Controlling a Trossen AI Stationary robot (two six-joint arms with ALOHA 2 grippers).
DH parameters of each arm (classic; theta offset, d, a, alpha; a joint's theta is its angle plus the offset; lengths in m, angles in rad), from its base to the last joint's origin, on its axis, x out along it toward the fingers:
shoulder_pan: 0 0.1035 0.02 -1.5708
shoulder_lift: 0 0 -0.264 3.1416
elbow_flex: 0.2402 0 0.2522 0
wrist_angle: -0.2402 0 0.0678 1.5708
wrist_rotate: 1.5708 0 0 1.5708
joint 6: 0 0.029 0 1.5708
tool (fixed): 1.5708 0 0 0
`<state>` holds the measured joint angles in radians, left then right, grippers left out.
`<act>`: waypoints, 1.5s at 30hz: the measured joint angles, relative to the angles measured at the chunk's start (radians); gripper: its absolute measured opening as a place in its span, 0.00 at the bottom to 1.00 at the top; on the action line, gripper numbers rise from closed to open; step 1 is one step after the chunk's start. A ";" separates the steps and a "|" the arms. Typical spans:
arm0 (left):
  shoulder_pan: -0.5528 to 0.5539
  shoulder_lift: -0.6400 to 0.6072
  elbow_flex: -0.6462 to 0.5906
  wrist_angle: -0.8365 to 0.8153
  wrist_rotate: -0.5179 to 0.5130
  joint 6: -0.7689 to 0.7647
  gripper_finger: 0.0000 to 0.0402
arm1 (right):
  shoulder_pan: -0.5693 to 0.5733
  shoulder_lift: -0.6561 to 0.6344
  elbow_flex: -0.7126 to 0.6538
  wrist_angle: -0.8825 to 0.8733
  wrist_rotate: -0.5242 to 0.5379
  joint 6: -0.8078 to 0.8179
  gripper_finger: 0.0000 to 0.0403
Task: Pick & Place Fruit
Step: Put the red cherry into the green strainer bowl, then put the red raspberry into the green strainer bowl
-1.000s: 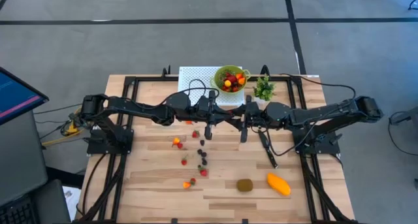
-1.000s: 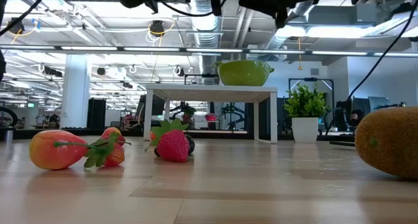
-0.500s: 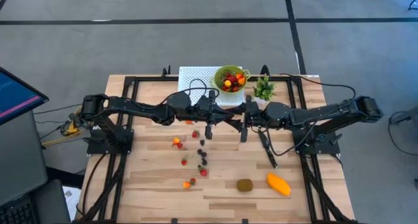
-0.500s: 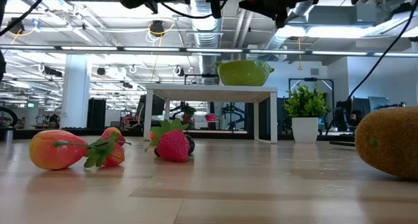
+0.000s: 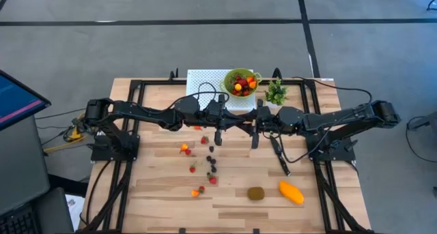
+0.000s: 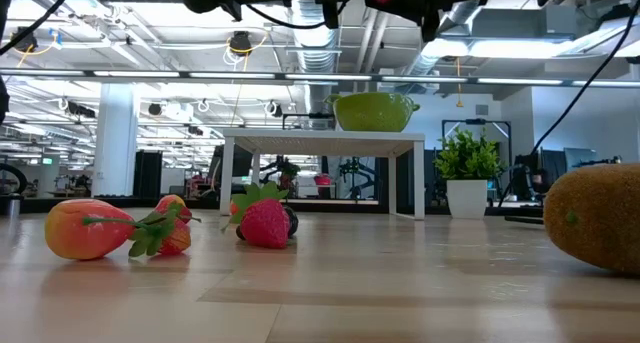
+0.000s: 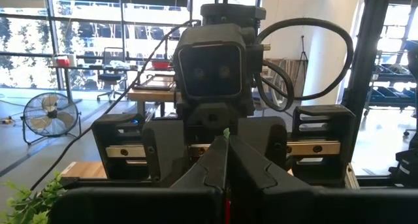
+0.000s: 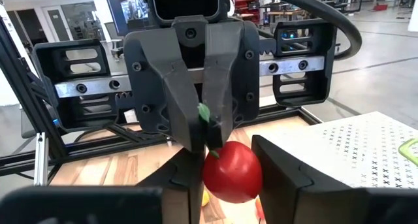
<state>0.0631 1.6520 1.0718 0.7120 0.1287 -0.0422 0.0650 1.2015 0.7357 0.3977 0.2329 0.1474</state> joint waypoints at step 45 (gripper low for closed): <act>0.000 -0.304 -0.025 -0.446 -0.223 0.064 0.65 | -0.558 0.104 0.000 -0.090 -0.154 0.135 0.31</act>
<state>0.0628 1.3481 1.0470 0.2662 -0.0944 0.0216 -0.4929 1.3052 0.7357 0.3077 0.0793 0.2825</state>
